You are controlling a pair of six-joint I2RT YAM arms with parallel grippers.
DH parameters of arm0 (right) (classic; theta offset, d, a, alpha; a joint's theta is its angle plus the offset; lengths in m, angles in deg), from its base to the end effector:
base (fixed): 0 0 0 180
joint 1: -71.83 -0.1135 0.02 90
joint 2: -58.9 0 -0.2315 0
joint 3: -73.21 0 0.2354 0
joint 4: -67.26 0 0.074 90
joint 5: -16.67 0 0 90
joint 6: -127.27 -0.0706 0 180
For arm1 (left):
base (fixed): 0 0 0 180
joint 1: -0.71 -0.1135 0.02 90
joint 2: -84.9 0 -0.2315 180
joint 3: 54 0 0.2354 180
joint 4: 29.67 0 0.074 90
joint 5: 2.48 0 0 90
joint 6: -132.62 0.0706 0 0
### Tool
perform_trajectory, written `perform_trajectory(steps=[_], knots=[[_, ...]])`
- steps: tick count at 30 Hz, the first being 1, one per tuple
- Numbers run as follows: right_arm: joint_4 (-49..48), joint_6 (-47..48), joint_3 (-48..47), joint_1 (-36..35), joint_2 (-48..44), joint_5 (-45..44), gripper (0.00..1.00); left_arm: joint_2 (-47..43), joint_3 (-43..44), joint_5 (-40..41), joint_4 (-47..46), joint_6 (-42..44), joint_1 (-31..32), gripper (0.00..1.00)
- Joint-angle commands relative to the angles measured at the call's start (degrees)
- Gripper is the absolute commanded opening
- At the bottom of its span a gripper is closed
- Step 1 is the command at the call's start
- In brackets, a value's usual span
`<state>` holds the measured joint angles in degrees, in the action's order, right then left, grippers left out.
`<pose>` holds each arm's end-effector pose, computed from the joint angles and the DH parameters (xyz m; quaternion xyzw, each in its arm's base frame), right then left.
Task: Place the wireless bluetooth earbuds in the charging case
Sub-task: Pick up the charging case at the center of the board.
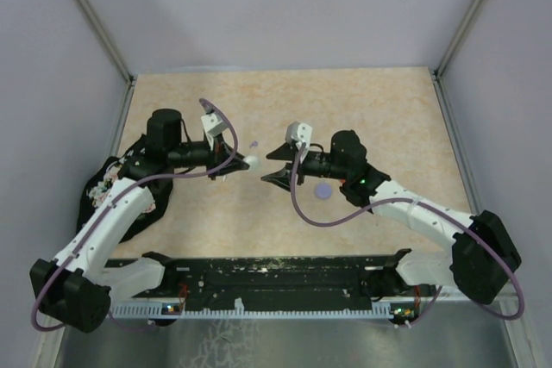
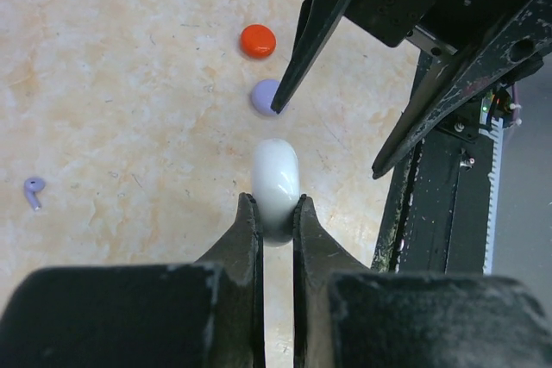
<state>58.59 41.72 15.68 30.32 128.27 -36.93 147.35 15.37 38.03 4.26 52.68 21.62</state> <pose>0.1965 0.2298 0.2746 -0.4670 0.5515 0.4226 0.5469 0.2176 -0.1406 0.2927 0.4175 0.6879 -0.4002 0.4386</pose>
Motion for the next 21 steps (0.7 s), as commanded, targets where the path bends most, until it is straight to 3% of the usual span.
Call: perform_trajectory(steps=[1, 7, 15, 21], knots=[[0.23, 0.83, -3.45, 0.47, 1.46, 5.56, 0.58, -1.47, 2.44, 0.43, 0.66, -0.62, 0.36, 0.00], [-12.52, 2.90, 3.13, -1.16, 0.11, -2.77, 0.58, -0.74, 2.40, 11.83, -3.66, -20.51, 0.33, 0.00], [-16.06, 18.36, 5.21, -7.90, 0.94, -18.79, 0.59, -0.92, 2.43, 20.19, -1.22, -46.07, 0.64, 0.00], [-19.26, 22.80, 5.13, -9.80, 3.35, -23.19, 0.59, -0.84, 3.02, 24.38, 1.84, -57.19, 1.33, 0.00]])
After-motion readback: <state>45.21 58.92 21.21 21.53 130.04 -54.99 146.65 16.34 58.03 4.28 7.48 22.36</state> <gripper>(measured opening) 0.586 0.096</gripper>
